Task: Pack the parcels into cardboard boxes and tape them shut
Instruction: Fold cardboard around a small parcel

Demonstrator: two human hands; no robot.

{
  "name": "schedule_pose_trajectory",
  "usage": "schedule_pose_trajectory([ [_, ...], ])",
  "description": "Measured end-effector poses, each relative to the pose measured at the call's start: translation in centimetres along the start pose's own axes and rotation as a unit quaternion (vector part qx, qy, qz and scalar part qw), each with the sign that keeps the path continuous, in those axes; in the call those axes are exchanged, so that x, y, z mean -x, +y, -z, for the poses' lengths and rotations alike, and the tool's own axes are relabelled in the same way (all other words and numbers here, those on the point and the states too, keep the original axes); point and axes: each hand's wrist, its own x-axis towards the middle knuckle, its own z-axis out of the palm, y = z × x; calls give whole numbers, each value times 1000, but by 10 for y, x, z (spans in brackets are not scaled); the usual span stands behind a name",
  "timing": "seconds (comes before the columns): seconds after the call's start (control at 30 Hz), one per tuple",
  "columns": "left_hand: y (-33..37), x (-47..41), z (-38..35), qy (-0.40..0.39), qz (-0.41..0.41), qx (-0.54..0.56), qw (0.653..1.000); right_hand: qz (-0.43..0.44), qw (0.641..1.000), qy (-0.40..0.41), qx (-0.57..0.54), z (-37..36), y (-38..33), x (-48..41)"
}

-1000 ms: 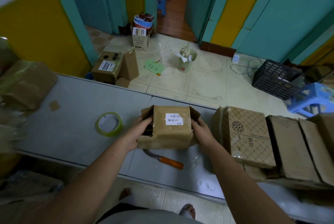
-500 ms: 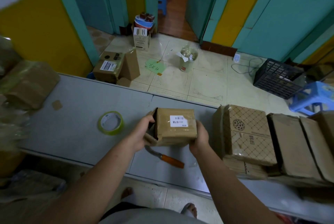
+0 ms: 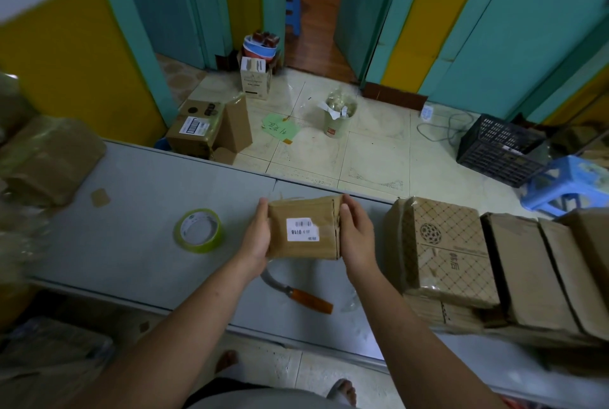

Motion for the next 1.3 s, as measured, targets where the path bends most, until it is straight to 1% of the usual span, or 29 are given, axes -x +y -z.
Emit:
schedule_pose_trajectory([
  [0.1, -4, -11, -7, 6, 45, 57, 997, 85, 990, 15, 114, 5, -18, -6],
  [0.17, -7, -20, -9, -1, 85, 89, 992, 116, 974, -7, 193, 3, -30, -9],
  [0.23, -10, -31, -8, -15, 111, 116, 987, 130, 954, -45, 267, -1, -36, -8],
  [0.3, -13, -39, -8, -17, 131, 107, 985, 130, 932, -79, 329, -6, -33, -5],
  [0.4, -15, -55, -13, -27, 156, 40, 986, 115, 916, -86, 374, -11, -22, -1],
  [0.43, -18, -62, -13, -13, 146, 1, 989, 104, 915, -85, 381, -12, -16, -1],
  [0.47, -22, -71, -13, 16, 117, -53, 992, 98, 913, -84, 387, -13, -11, -1],
  [0.5, -26, -81, -10, 51, 70, -120, 989, 99, 909, -84, 396, -15, -6, -2],
  [0.57, -34, -95, -2, 89, -17, -241, 966, 110, 895, -91, 423, -19, 3, -5],
  [0.6, -34, -95, 3, 90, -52, -291, 951, 116, 885, -102, 439, -21, 5, -6],
  [0.63, -31, -91, 8, 81, -71, -292, 950, 123, 874, -118, 455, -23, 6, -8],
  [0.67, -25, -82, 10, 61, -69, -266, 960, 129, 863, -139, 468, -26, 6, -10],
  [0.73, -18, -70, 15, -4, -21, -219, 976, 143, 843, -181, 486, -31, 8, -11],
  [0.8, -13, -54, 15, -71, -8, -226, 971, 159, 836, -181, 493, -35, 13, -9],
  [0.87, -15, -48, 13, -96, -36, -248, 963, 167, 845, -164, 481, -37, 20, -7],
  [0.93, -18, -46, 11, -103, -69, -258, 958, 167, 860, -162, 455, -35, 25, -9],
  [1.07, -22, -48, 12, -108, -125, -304, 938, 169, 901, -146, 372, -19, 32, -12],
  [1.1, -23, -48, 13, -113, -132, -317, 932, 169, 910, -131, 355, -15, 35, -10],
  [1.17, -23, -46, 14, -125, -132, -333, 925, 176, 922, -67, 339, -5, 41, -5],
  [1.2, -22, -44, 14, -136, -127, -333, 924, 157, 928, -28, 336, 0, 43, 0],
  [1.23, -22, -43, 14, -144, -122, -332, 924, 109, 941, 0, 322, 5, 46, 2],
  [1.3, -19, -39, 13, -143, -119, -335, 924, -33, 974, 5, 223, 12, 49, 5],
])
